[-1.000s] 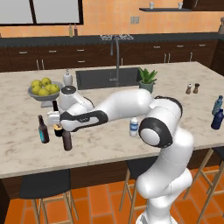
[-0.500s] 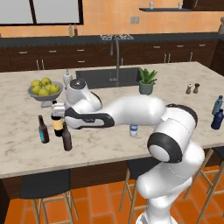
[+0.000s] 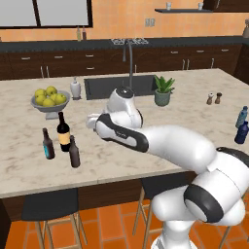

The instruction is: Move the plastic bottles in the middle to the plastics group, and the glass bottles in the middle to the glass group.

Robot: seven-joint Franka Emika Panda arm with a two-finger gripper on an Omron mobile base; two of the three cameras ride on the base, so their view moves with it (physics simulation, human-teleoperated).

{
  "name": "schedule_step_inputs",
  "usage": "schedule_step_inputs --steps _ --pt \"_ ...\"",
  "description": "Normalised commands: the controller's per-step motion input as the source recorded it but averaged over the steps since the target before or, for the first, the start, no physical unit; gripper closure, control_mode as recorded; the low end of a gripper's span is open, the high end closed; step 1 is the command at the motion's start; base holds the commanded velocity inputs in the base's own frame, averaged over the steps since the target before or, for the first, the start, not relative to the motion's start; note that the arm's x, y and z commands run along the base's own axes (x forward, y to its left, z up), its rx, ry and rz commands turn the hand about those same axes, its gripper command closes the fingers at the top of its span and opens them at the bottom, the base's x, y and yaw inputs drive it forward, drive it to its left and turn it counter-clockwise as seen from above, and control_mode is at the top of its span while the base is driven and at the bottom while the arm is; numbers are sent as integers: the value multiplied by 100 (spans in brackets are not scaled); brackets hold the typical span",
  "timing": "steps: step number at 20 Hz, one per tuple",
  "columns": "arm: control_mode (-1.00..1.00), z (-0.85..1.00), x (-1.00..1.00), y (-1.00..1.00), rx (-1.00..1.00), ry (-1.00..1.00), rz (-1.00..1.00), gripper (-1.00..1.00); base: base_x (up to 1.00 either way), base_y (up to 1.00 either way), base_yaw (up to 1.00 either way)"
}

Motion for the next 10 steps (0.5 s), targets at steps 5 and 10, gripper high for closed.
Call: schedule_step_inputs --steps 5,10 --pt "-100 21 -16 -88 0 10 0 -100 0 0 0" --pt "-100 10 5 -87 0 13 -2 -100 0 0 0"
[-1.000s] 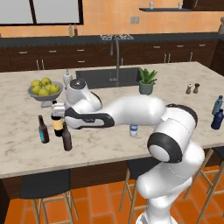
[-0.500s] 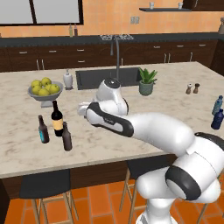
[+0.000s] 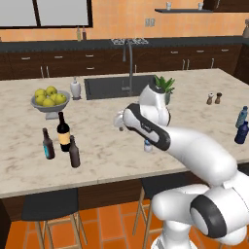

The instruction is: Move the plastic bottles in the middle to the plastics group, and the glass bottles in the middle to the glass group.

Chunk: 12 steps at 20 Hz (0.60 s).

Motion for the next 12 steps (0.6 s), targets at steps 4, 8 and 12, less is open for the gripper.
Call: schedule_step_inputs --steps 4,8,12 --pt "-100 1 17 -56 -17 4 -7 -100 0 0 0" --pt "-100 0 8 -54 -31 -4 -9 -100 0 0 0" --pt "-100 0 4 -62 -20 0 -10 -100 0 0 0"
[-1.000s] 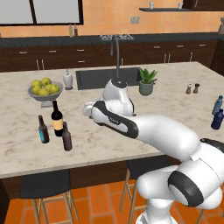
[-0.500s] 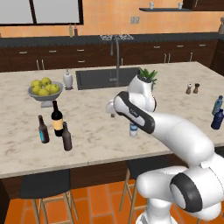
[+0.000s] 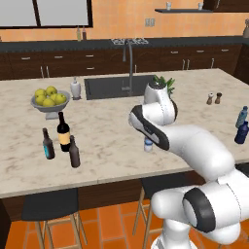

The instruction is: Move the plastic bottles in the middle to the plastics group, and the glass bottles in the middle to the glass group.

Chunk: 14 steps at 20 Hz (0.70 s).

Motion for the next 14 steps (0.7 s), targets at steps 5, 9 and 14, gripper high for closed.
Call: schedule_step_inputs --steps 5,9,14 --pt "-100 0 37 -54 3 9 -2 -100 0 0 0" --pt "-100 -9 42 -20 3 2 0 -100 0 0 0" --pt "-100 -19 43 -3 6 2 0 -100 0 0 0"
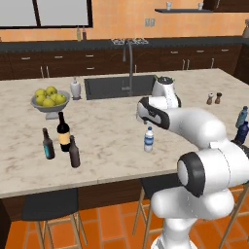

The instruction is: Move the plastic bottles in the middle to the plastics group, and the glass bottles in the middle to the glass group.

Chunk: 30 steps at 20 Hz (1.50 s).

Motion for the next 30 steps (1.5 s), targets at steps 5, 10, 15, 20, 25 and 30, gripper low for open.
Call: schedule_step_inputs --steps 5,10,15,20,25,30 --pt "-100 -34 29 -2 10 12 0 -100 0 0 0" --pt "-100 -29 5 -10 1 5 0 -100 0 0 0" --pt "-100 -33 4 0 0 2 0 -100 0 0 0" --pt "-100 -20 3 0 0 0 0 -100 0 0 0" --pt "-100 -19 19 0 1 0 0 -100 0 0 0" --pt "-100 -15 24 0 1 0 3 -100 0 0 0"
